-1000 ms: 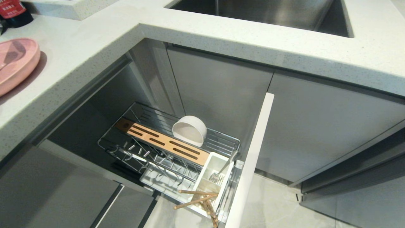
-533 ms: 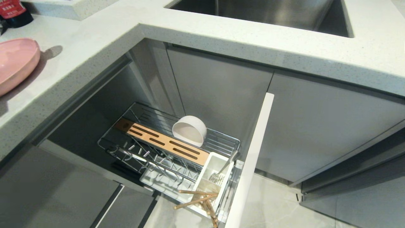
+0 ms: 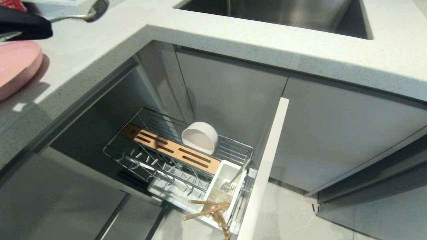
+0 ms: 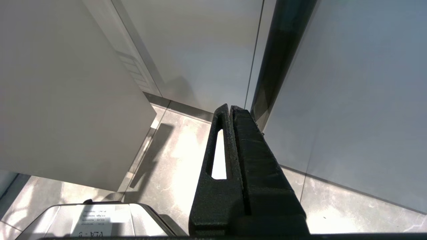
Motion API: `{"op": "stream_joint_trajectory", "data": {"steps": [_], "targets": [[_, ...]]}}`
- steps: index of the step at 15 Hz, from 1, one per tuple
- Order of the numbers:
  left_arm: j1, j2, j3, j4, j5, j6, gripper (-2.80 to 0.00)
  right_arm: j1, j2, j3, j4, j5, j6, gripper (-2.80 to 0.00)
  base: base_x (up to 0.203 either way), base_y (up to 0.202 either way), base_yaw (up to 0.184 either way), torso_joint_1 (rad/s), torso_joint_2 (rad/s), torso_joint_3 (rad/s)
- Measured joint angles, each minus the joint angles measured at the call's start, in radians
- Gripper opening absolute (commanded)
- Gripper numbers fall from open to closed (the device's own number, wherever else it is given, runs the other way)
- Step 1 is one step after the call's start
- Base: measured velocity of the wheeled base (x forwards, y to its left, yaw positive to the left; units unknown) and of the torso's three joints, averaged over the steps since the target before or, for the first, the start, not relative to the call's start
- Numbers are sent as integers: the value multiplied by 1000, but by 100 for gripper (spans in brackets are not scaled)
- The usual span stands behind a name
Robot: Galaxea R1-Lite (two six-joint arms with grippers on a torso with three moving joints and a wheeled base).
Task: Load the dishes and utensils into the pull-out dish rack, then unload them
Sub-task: Pick up the spoon and place it in the cupboard
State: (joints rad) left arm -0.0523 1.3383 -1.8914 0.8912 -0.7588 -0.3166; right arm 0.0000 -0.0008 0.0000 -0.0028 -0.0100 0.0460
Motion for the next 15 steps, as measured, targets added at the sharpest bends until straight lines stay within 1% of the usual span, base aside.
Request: {"op": "stream_joint_trajectory", "data": {"steps": [1, 3, 4, 6, 7, 9, 10, 13, 15], "targets": [[-95, 0, 18, -4, 51, -24, -280, 0, 0, 0, 0, 0, 0, -280, 0, 0, 0, 0, 0, 0], [-256, 5, 57, -30, 157, -84, -280, 0, 0, 0, 0, 0, 0, -280, 0, 0, 0, 0, 0, 0], [-329, 14, 74, -42, 221, -120, -280, 0, 0, 0, 0, 0, 0, -280, 0, 0, 0, 0, 0, 0], [-436, 49, 92, -46, 355, -173, -280, 0, 0, 0, 0, 0, 0, -280, 0, 0, 0, 0, 0, 0], [-478, 74, 96, -46, 426, -193, -280, 0, 0, 0, 0, 0, 0, -280, 0, 0, 0, 0, 0, 0], [-541, 124, 99, -23, 539, -210, -280, 0, 0, 0, 0, 0, 0, -280, 0, 0, 0, 0, 0, 0], [-573, 149, 99, -7, 583, -219, -280, 0, 0, 0, 0, 0, 0, -280, 0, 0, 0, 0, 0, 0], [-683, 224, 98, 41, 676, -258, -280, 0, 0, 0, 0, 0, 0, -280, 0, 0, 0, 0, 0, 0], [-745, 271, 98, 87, 722, -286, -280, 0, 0, 0, 0, 0, 0, -280, 0, 0, 0, 0, 0, 0]]}}
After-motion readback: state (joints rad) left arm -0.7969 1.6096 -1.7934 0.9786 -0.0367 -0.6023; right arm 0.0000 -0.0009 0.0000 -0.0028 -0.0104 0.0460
